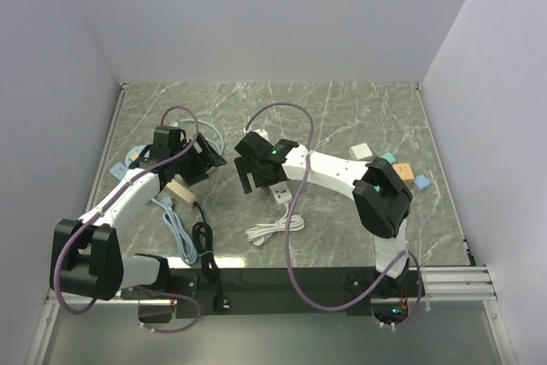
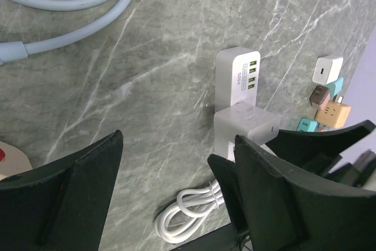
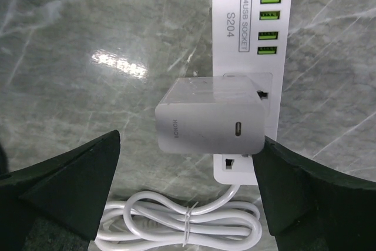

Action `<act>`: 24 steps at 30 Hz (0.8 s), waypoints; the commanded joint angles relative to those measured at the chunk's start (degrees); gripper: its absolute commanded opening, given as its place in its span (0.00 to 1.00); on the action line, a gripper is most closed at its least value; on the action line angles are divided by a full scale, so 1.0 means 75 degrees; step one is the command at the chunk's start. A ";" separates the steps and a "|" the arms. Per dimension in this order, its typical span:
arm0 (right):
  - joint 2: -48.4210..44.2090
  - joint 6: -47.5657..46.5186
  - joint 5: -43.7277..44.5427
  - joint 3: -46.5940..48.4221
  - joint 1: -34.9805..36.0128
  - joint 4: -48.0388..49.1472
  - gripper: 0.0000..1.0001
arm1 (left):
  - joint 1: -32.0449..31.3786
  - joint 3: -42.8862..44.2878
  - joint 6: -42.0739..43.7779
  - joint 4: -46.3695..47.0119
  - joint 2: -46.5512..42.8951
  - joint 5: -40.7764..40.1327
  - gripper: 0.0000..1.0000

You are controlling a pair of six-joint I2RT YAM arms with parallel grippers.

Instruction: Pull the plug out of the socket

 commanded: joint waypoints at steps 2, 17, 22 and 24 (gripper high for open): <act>0.0096 0.0273 0.0523 0.0299 0.0003 -0.0260 0.99 | -0.0021 -0.0095 -0.0038 0.0123 -0.0275 -0.0069 0.82; 0.0670 -0.0185 0.0406 0.0745 -0.0149 -0.0050 0.95 | -0.0021 -0.0224 -0.0003 0.0018 -0.0474 -0.0069 0.82; 0.0484 -0.0196 -0.0074 0.0347 -0.0231 0.0103 0.65 | -0.0021 -0.0294 0.0021 0.0018 -0.0521 -0.0022 0.82; 0.0285 -0.0243 -0.0168 0.0171 -0.0243 0.0197 0.43 | -0.0021 -0.0353 0.0032 0.0122 -0.0486 0.0036 0.82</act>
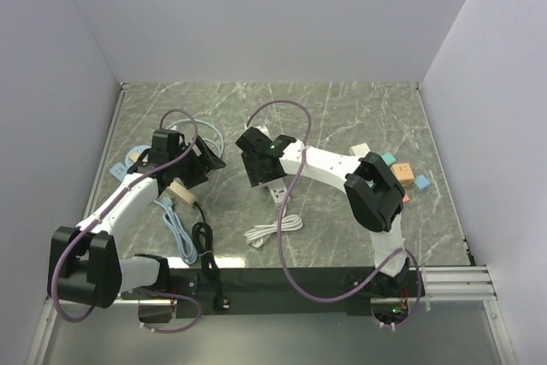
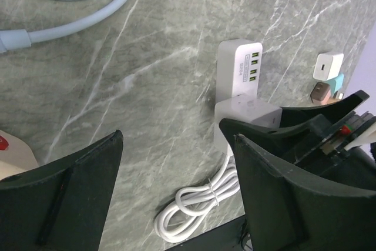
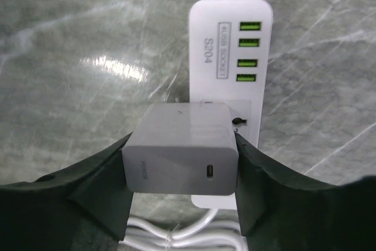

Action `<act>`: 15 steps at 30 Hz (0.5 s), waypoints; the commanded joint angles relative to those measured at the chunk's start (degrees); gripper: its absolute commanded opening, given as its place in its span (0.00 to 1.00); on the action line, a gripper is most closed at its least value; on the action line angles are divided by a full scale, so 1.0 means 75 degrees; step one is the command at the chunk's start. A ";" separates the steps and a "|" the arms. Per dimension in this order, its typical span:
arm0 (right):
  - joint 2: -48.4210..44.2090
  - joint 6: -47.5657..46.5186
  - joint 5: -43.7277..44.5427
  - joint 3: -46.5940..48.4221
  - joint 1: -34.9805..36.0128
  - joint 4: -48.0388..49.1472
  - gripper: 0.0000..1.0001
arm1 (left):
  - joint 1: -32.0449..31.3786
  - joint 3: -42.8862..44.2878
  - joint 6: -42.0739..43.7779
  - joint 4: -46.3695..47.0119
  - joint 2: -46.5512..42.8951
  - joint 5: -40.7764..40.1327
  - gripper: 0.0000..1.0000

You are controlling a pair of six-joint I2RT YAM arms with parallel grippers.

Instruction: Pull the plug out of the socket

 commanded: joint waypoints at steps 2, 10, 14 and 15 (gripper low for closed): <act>-0.0537 -0.0083 -0.0483 -0.0287 -0.0068 0.0267 0.25 | -0.0023 -0.0164 0.0076 0.0231 -0.0046 0.0278 0.81; -0.2295 -0.0634 -0.3338 -0.1470 -0.0676 0.1355 0.00 | -0.0035 -0.0340 0.0124 0.0898 0.0493 0.1017 0.82; -0.2707 -0.0727 -0.5029 -0.1799 -0.1251 0.1791 0.00 | -0.0152 -0.0387 -0.0005 0.1449 0.0786 0.1556 0.84; -0.2707 -0.0751 -0.5437 -0.1823 -0.1356 0.1825 0.00 | -0.0210 -0.0352 -0.0041 0.1531 0.0937 0.1604 0.84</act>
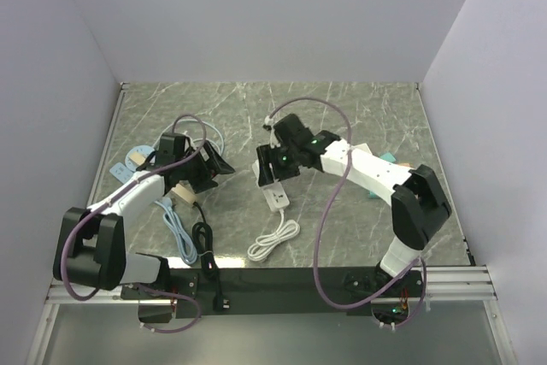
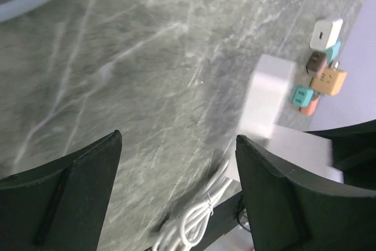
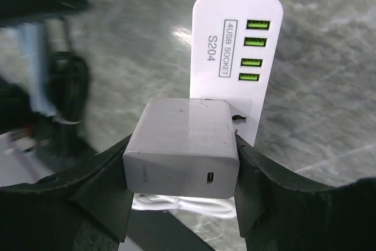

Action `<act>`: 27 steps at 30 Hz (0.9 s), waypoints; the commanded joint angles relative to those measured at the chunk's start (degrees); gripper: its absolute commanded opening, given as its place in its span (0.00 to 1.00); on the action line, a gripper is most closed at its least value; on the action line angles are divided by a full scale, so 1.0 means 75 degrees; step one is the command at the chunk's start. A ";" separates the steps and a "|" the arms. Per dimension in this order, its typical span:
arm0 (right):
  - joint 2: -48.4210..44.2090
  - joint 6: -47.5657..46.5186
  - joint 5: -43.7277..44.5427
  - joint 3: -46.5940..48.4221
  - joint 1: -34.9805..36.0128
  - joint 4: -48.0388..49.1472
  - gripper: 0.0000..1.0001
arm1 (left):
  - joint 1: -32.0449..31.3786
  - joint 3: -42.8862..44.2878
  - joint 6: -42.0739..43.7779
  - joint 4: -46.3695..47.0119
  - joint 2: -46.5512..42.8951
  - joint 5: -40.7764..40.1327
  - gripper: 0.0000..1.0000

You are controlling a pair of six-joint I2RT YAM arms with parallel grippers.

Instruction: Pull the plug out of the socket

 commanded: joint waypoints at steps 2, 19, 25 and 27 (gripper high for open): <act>-0.0306 -0.0125 -0.2087 0.0060 -0.0340 0.0914 0.00 | -0.0334 0.0036 -0.0169 0.0996 0.0318 0.0529 0.86; 0.0035 0.0321 -0.3038 0.0294 -0.0375 0.1323 0.00 | -0.1892 0.0188 -0.1107 0.1619 -0.0080 -0.1451 0.97; 0.0011 0.0661 -0.3073 0.0306 -0.0364 0.1581 0.00 | -0.2443 0.0516 -0.1259 0.1384 0.0271 -0.2143 0.89; 0.0000 0.0801 -0.3061 0.0271 -0.0364 0.1640 0.00 | -0.2537 0.0610 -0.1341 0.1419 0.0400 -0.2213 0.82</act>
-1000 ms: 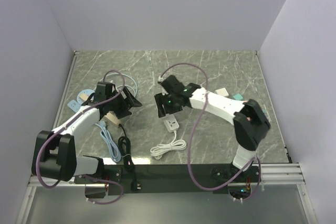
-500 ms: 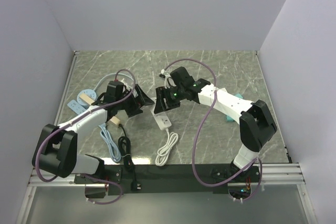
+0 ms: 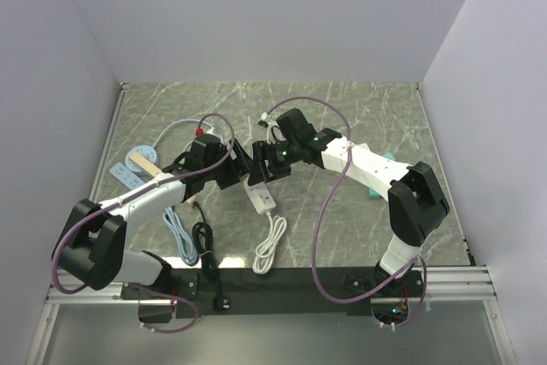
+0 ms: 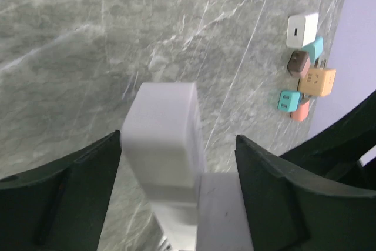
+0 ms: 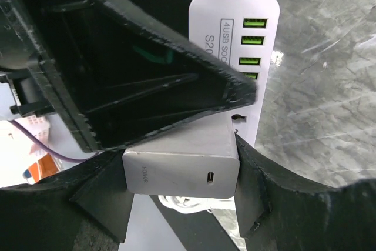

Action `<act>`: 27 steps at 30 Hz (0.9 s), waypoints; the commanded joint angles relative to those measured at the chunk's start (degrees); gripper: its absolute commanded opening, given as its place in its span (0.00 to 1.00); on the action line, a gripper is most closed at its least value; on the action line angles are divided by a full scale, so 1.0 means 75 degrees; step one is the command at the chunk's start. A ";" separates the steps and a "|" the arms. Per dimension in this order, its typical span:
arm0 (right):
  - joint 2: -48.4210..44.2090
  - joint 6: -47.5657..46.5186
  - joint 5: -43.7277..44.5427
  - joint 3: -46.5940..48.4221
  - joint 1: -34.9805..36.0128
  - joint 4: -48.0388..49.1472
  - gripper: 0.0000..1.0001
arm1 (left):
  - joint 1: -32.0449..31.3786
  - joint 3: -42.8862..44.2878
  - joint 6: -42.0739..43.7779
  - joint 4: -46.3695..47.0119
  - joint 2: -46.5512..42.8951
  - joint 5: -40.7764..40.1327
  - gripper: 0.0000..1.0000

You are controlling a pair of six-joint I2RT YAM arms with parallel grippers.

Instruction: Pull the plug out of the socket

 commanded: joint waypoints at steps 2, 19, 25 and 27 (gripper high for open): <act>-0.0170 0.0641 -0.0395 0.0192 0.0059 0.0897 0.00 | -0.0335 0.0441 -0.0176 0.0218 0.0238 -0.0404 0.77; -0.1083 0.0983 0.0555 -0.0370 -0.0338 0.0993 0.00 | -0.0569 0.0290 -0.0094 -0.0144 0.0355 -0.0756 0.01; -0.1716 0.0340 0.0051 -0.0699 -0.1510 0.0526 0.00 | -0.0569 -0.0050 -0.0012 -0.0074 0.0332 -0.0814 0.01; -0.1822 0.0174 0.0028 -0.0710 -0.1640 0.0383 0.00 | -0.0569 -0.0062 0.0034 -0.0086 0.0343 -0.0814 0.01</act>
